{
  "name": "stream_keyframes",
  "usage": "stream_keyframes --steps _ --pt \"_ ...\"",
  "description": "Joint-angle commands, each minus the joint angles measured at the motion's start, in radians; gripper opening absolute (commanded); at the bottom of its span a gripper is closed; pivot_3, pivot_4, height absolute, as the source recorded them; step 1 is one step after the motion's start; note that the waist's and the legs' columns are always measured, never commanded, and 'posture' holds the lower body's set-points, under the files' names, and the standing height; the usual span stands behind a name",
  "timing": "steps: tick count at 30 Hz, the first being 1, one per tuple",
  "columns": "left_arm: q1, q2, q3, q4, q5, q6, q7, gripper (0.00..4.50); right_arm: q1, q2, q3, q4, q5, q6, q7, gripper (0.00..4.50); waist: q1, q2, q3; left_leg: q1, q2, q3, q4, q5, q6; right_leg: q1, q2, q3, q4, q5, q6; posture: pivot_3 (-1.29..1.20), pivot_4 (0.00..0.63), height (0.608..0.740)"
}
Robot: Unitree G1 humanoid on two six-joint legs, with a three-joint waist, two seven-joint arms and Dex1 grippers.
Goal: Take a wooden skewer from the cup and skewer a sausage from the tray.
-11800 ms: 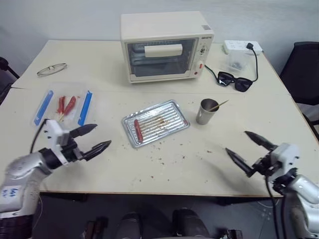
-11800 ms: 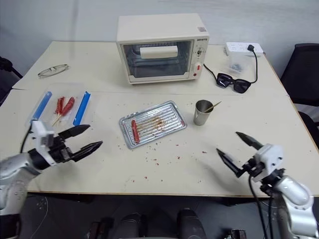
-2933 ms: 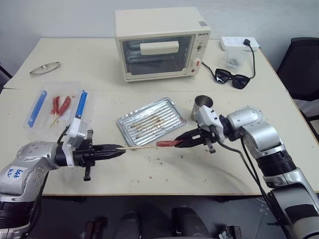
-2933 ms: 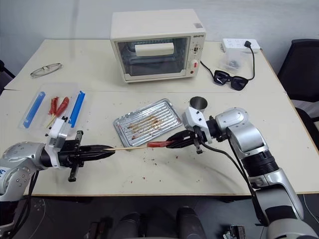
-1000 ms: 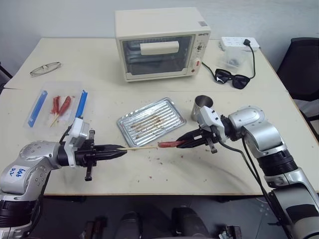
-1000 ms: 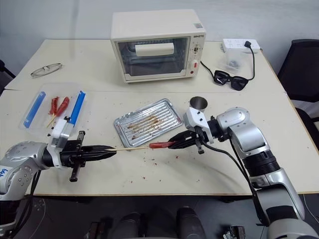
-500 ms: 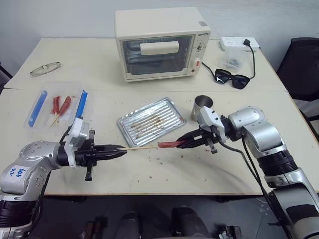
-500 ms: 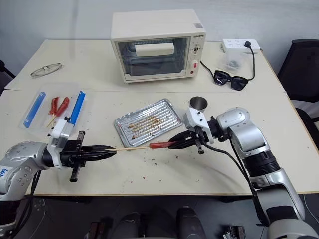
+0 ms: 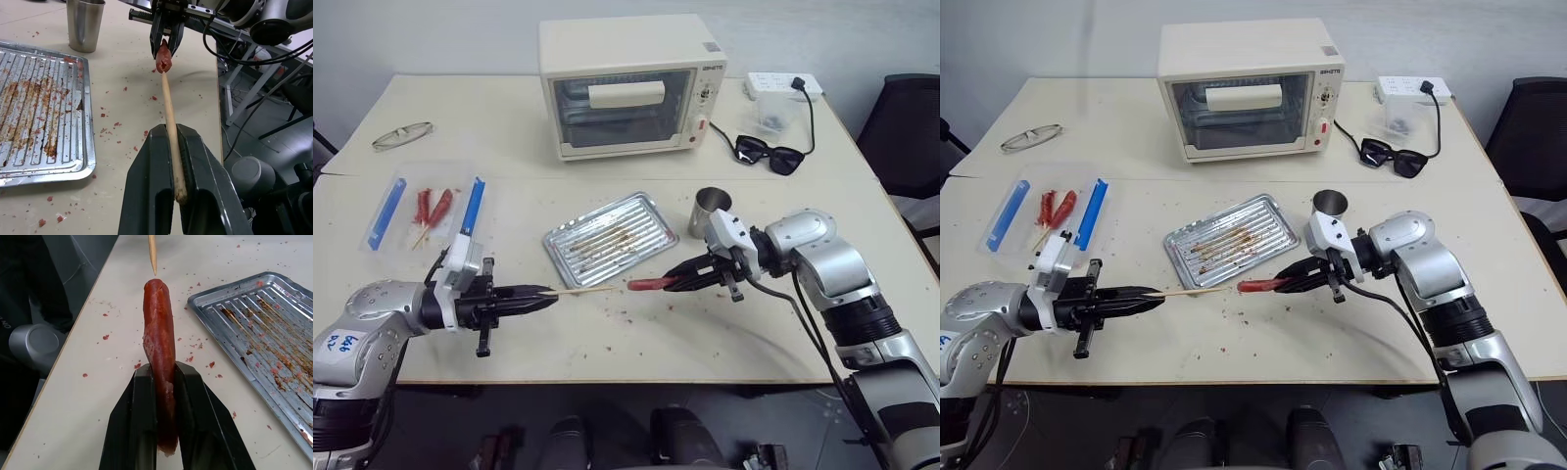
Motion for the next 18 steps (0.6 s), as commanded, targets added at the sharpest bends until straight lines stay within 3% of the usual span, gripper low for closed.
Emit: stream_keyframes --steps 1,18 --pt "-0.012 -0.005 0.004 -0.014 -0.006 -0.008 -0.003 0.0 -0.009 -0.009 -0.022 -0.014 0.017 -0.008 0.019 0.35 0.0 0.0 0.0 0.0 0.0 0.0 0.0 0.0 0.0 0.0 0.0 0.0 0.0 0.0 0.0 0.0 0.15 0.74" --pt "-0.044 -0.042 -0.035 0.0 0.02 -0.021 0.005 0.0 -0.013 0.013 -0.008 -0.064 0.026 0.027 0.004 0.35 0.001 0.0 0.0 0.0 0.0 0.0 0.001 0.0 0.0 0.0 0.0 -0.002 0.001 0.0 0.0 0.0 0.15 0.74"
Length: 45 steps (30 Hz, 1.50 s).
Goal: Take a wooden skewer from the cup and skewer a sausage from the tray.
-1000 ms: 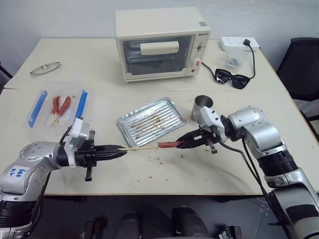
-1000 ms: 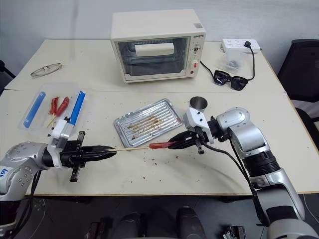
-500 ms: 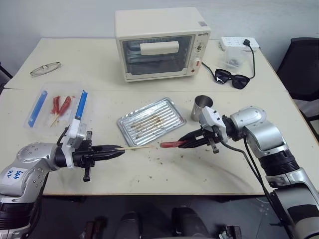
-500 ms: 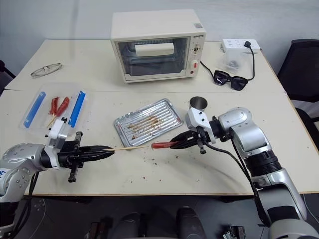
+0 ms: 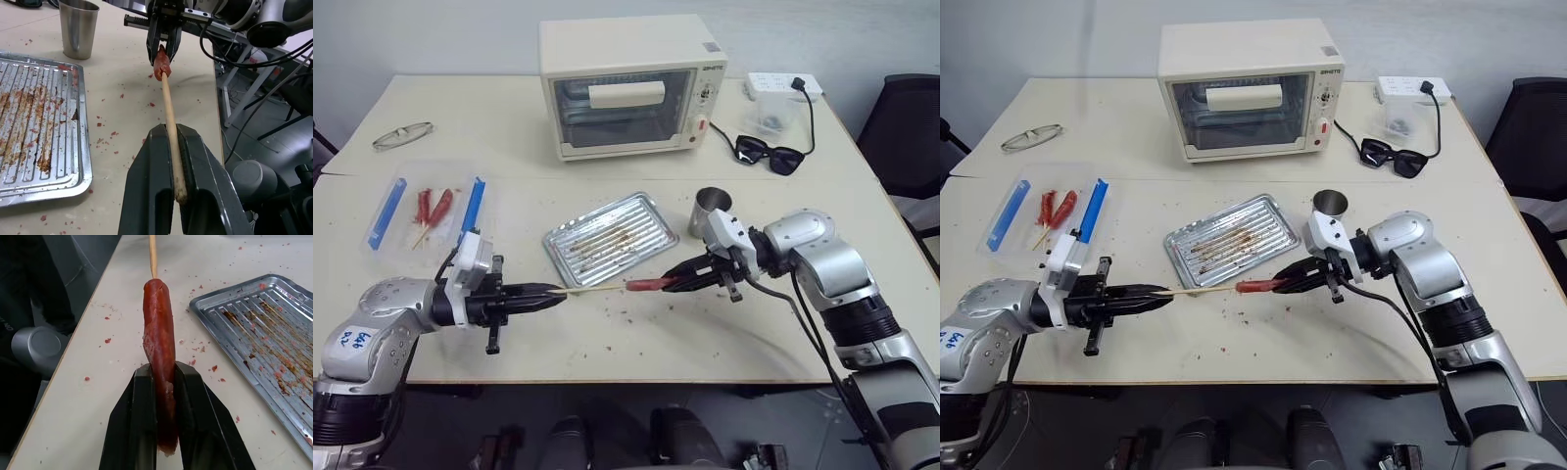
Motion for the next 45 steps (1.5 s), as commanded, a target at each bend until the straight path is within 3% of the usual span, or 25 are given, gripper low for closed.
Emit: stream_keyframes --steps 1,12,25,30,39,43,45 --pt "-0.007 -0.004 0.002 -0.001 0.002 -0.012 0.001 0.0 -0.012 -0.001 -0.012 -0.039 0.02 0.005 0.009 0.35 0.001 0.0 0.0 0.0 0.0 0.0 0.0 0.0 0.0 0.0 0.0 0.0 0.0 0.0 0.0 0.0 0.15 0.74" --pt "-0.033 -0.026 -0.048 -0.005 0.019 -0.013 0.009 0.0 -0.044 0.032 0.011 -0.082 0.016 0.047 -0.024 0.35 0.002 0.0 0.0 0.0 0.0 0.0 0.001 0.0 0.0 0.0 0.0 0.0 0.0 0.0 0.0 0.0 0.15 0.74" --pt "-0.141 -0.142 -0.167 0.052 0.111 -0.046 0.023 0.0 -0.109 0.146 0.052 -0.118 -0.007 0.117 -0.081 0.35 0.011 0.0 0.0 -0.001 0.0 0.0 0.004 0.0 0.001 0.0 0.0 -0.002 0.001 0.0 0.0 0.0 0.15 0.74" --pt "-0.113 -0.142 -0.13 0.045 0.119 -0.057 0.026 0.0 -0.079 0.142 -0.018 -0.136 0.048 0.105 -0.067 0.35 0.017 0.0 0.0 -0.001 0.0 0.0 0.005 0.0 0.001 0.0 0.0 -0.002 0.001 0.0 0.0 0.0 0.15 0.74" --pt "0.08 -0.076 0.119 -0.018 0.04 -0.055 0.081 0.0 0.064 -0.012 -0.186 -0.16 0.146 0.079 -0.026 2.98 0.023 0.0 0.0 -0.002 0.0 -0.001 0.004 -0.001 0.002 0.001 -0.001 -0.002 0.0 0.0 0.0 0.0 0.15 0.74" --pt "0.194 -0.17 0.31 -0.098 -0.064 -0.035 0.266 0.0 0.192 -0.024 -0.305 -0.209 0.164 0.027 -0.13 4.31 0.023 0.0 0.0 -0.002 0.0 -0.003 0.005 -0.002 0.003 0.003 -0.002 0.001 -0.002 0.0 0.0 0.0 0.15 0.74" --pt "0.216 -0.251 0.397 -0.135 -0.087 -0.064 0.406 0.0 0.259 0.003 -0.37 -0.259 0.168 -0.01 -0.223 4.47 0.024 0.0 0.0 -0.002 0.0 -0.004 0.004 -0.002 0.003 0.003 -0.003 0.003 -0.002 0.0 0.0 0.0 0.15 0.74"
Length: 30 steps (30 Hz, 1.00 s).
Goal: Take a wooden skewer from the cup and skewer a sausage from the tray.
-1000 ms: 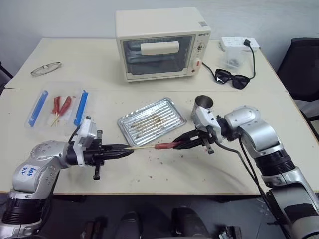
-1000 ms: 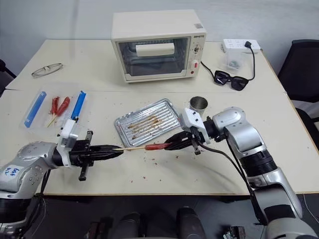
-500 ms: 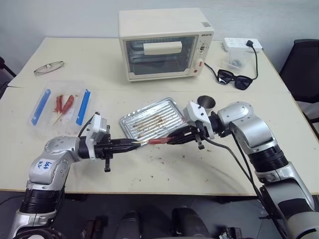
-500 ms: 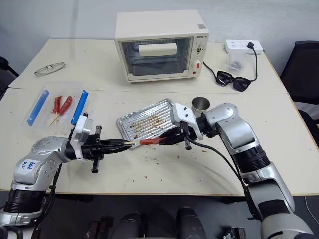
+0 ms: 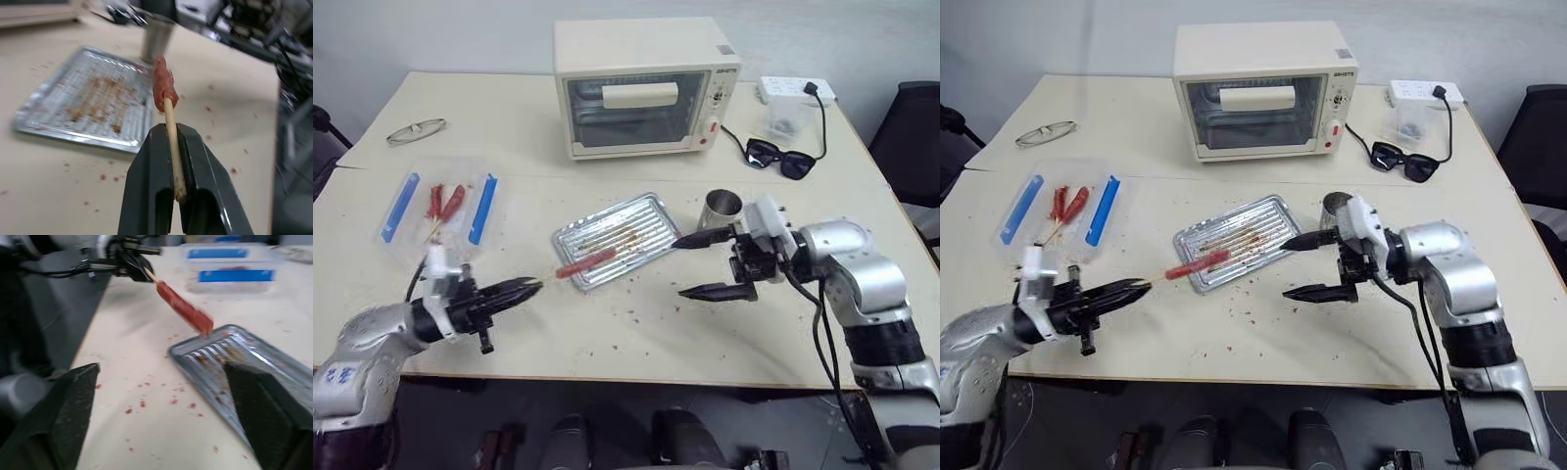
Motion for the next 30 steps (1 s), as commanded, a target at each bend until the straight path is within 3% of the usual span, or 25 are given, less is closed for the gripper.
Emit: stream_keyframes --steps 1,5,7,15,22,26,30 --pt "0.019 -0.11 0.165 -0.082 -0.043 -0.066 0.242 0.0 0.088 0.029 -0.123 -0.112 0.035 -0.066 -0.142 4.47 0.001 0.0 0.0 0.0 0.0 -0.001 0.0 0.0 0.0 0.0 0.0 0.0 0.0 0.0 0.0 0.0 0.15 0.74" --pt "-0.054 -0.244 0.243 -0.064 0.035 -0.169 0.534 0.0 0.189 0.094 -0.172 -0.24 0.189 0.018 -0.24 4.47 0.002 0.0 0.0 0.001 -0.001 -0.001 0.001 0.0 0.0 0.001 0.001 0.0 -0.001 0.0 0.0 0.0 0.15 0.74" --pt "-0.107 -0.268 0.247 -0.019 0.072 -0.198 0.625 0.0 0.201 0.157 -0.171 -0.273 0.187 -0.04 -0.304 4.47 0.001 -0.003 -0.002 0.001 0.0 -0.001 0.003 0.0 -0.001 0.001 0.002 0.0 0.0 0.0 0.0 0.0 0.15 0.74" --pt "-0.288 -0.197 0.225 0.237 0.138 -0.213 0.734 0.0 0.207 0.205 -0.124 -0.264 0.114 -0.154 -0.38 4.47 0.001 -0.003 -0.002 0.0 -0.001 -0.001 0.003 0.0 -0.001 0.0 0.003 -0.005 0.003 0.0 0.001 0.0 0.15 0.74" --pt "-0.25 -0.103 0.139 0.268 0.207 -0.263 0.61 1.87 0.233 0.166 -0.14 -0.229 0.086 -0.197 -0.403 4.5 0.0 -0.003 -0.002 0.0 -0.001 0.001 0.002 0.0 -0.001 0.0 0.002 -0.007 0.002 0.001 0.001 0.0 0.15 0.74" --pt "-0.115 0.031 0.053 0.173 0.319 -0.331 0.455 3.05 0.309 0.089 -0.144 -0.215 0.06 -0.224 -0.349 4.5 0.0 -0.003 -0.002 0.001 -0.001 0.002 0.001 0.0 0.0 0.0 0.002 -0.007 0.0 0.001 0.001 0.0 0.15 0.74" --pt "-0.004 0.119 0.028 0.082 0.315 -0.326 0.326 3.05 0.38 0.024 -0.156 -0.165 0.051 -0.251 -0.299 4.5 0.0 -0.003 -0.002 0.001 -0.001 0.002 -0.002 0.0 0.0 0.0 0.001 -0.004 -0.002 0.001 0.001 0.0 0.15 0.74"
